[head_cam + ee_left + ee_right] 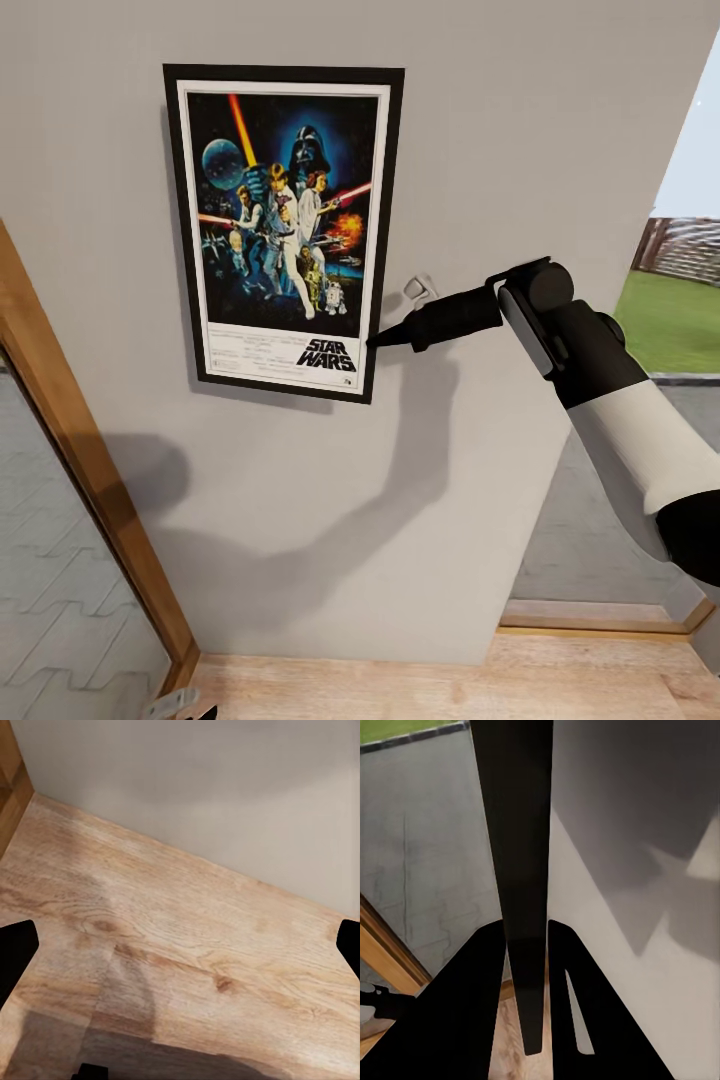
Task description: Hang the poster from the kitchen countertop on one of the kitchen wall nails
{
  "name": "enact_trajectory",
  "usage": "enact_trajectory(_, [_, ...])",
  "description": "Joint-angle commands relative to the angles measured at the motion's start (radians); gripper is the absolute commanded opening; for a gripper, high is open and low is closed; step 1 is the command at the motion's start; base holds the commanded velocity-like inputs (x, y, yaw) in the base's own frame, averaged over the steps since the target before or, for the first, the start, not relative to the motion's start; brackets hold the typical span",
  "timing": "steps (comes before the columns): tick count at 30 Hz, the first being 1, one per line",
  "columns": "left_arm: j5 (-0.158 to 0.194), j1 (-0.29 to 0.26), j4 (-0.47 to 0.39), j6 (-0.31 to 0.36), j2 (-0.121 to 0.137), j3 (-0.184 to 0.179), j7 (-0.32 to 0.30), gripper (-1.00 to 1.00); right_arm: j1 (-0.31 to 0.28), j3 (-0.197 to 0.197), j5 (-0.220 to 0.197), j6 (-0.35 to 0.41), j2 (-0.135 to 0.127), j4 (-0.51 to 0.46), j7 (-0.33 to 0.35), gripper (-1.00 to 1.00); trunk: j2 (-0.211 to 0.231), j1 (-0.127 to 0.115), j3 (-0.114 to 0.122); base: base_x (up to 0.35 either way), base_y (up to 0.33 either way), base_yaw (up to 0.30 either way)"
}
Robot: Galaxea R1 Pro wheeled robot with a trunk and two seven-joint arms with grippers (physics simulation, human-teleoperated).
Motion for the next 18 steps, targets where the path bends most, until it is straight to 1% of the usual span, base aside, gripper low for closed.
enact_trajectory(1, [0.001, -0.001, 0.002, -0.001, 0.000, 0.008, -0.007, 1.00, -0.002, 0.002, -0.004, 0.005, -0.001, 0.000, 0.001, -1.00, -0.002, 0.001, -0.002, 0.000, 0.000, 0.000])
enact_trajectory(18, [0.001, -0.001, 0.000, 0.000, 0.000, 0.008, -0.007, 1.00, -0.002, 0.002, -0.005, 0.005, -0.001, 0.000, 0.001, -1.00, -0.002, 0.001, -0.002, 0.000, 0.000, 0.000])
